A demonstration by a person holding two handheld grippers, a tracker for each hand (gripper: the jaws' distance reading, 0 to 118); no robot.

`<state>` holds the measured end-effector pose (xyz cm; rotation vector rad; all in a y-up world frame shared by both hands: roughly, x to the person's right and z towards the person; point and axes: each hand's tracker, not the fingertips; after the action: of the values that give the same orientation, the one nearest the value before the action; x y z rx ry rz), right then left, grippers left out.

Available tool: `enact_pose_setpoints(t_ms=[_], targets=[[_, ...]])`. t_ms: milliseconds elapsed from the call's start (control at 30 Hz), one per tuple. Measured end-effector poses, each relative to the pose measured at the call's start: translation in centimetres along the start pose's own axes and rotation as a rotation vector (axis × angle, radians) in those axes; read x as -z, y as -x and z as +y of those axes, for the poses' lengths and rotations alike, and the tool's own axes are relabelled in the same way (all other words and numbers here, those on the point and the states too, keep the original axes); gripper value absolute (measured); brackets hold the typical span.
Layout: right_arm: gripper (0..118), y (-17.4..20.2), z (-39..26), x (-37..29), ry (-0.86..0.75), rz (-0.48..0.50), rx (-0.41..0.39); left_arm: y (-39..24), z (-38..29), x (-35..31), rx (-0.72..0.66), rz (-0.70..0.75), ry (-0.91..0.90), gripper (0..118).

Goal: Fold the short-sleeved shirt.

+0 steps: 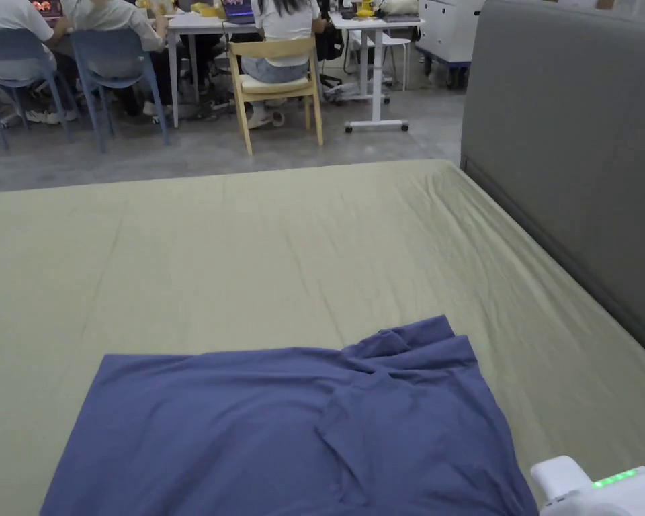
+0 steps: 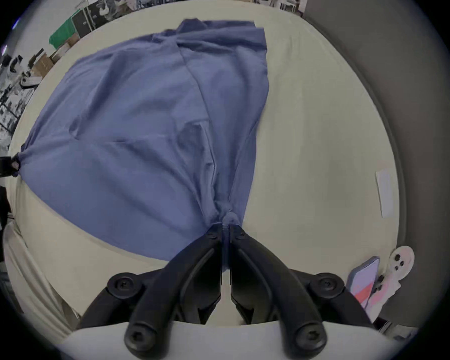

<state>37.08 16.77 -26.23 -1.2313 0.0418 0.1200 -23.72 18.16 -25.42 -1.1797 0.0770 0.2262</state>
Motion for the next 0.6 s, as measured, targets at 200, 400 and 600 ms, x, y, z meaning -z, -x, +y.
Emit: enact_pose_setpoints(t_ms=[200, 400, 600], targets=[[5, -0.2, 0.9, 1.6, 0.040, 0.002, 0.025, -1.1, 0.0, 1.8, 0.036, 0.065, 0.007, 6], [69, -1.0, 2.4, -1.2, 0.060, 0.020, 0.056, -1.4, 0.3, -1.5, -0.033, 0.028, -0.026, 88], [118, -2.3, 1.6, -13.3, -0.380, 0.146, 0.238, -0.7, 0.3, -12.2, -0.116, -0.137, -0.378, 118]])
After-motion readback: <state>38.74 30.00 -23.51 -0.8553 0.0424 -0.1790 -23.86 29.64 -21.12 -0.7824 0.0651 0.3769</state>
